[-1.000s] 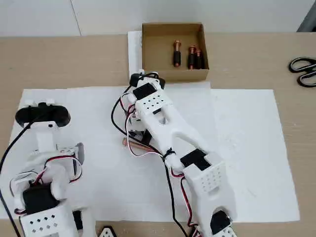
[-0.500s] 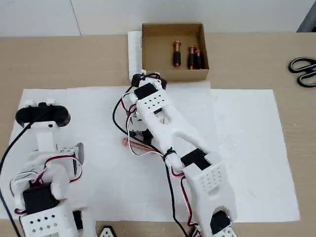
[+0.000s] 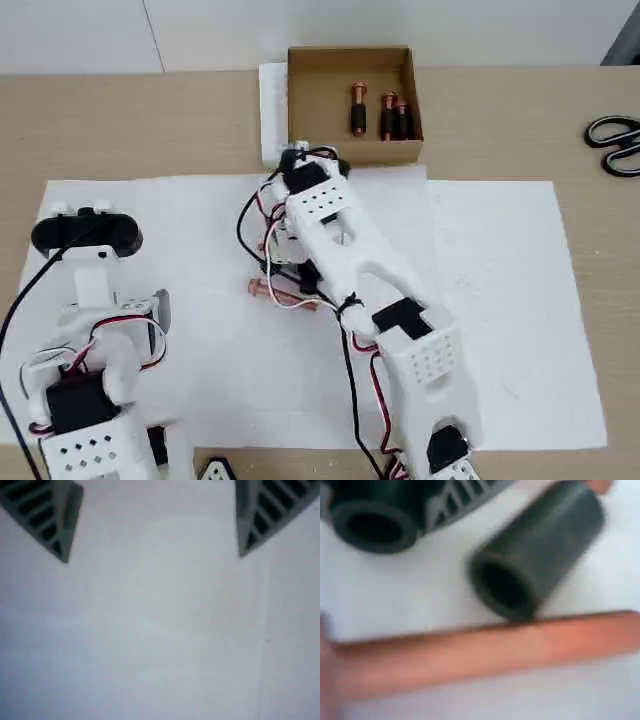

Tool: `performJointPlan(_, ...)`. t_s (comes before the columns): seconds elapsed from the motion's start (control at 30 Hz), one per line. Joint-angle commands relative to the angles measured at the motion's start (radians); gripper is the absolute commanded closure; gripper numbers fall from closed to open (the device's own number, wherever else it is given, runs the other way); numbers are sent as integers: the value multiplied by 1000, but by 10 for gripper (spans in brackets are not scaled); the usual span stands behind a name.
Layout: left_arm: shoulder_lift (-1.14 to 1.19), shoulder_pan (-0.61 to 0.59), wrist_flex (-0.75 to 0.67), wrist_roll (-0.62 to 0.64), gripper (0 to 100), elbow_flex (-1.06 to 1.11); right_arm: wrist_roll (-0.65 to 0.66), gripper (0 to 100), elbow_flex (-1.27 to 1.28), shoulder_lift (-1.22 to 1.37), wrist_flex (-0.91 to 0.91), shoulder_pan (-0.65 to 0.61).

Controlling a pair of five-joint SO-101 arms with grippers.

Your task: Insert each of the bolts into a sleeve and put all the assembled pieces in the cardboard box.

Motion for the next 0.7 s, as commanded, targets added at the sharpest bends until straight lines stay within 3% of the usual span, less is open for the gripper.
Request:
performJointPlan(0.0, -3, 2, -11, -6, 790, -16, 107, 995, -94, -108, 102, 35)
performJointPlan(0.33, 68, -2, 14, -6, 790, -168, 345, 995, -106, -351, 127, 147)
performJointPlan(0.5, 324, 0, 138, -3, 790, -427, 488, 995, -107, -455, 122, 257)
performJointPlan(0.67, 629, 8, 276, 9, 791, -756, 542, 995, -104, -486, 128, 348)
